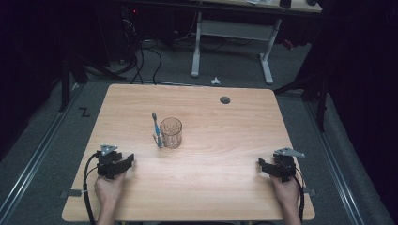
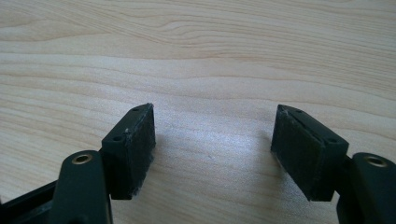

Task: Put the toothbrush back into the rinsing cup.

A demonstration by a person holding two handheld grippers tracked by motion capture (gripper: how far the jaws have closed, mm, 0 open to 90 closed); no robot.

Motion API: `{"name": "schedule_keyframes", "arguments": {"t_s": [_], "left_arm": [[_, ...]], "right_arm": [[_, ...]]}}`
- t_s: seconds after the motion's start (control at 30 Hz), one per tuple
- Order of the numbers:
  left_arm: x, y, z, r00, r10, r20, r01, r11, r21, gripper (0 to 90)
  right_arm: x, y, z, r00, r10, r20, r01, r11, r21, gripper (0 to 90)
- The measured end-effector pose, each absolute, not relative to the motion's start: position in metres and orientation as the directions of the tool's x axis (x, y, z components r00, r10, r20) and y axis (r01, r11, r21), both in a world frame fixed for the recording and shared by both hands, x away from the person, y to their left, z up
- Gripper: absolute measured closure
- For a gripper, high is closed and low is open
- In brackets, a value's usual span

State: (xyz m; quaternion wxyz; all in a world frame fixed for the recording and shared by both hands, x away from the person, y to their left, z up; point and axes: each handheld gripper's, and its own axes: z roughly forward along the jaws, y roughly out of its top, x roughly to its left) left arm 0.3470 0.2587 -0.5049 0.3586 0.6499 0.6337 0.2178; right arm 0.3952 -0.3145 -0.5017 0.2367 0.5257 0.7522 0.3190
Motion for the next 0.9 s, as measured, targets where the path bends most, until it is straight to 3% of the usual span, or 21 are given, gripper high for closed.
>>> {"name": "schedule_keyframes", "arguments": {"t_s": [0.9], "left_arm": [[0.3484,0.2489,-0.5085,0.099,0.993,-0.063,0.647,-0.016,0.763,40.4]], "right_arm": [[0.3952,-0.3146,-0.5017,-0.335,0.942,-0.021,0.64,0.244,0.729,30.6]]}}
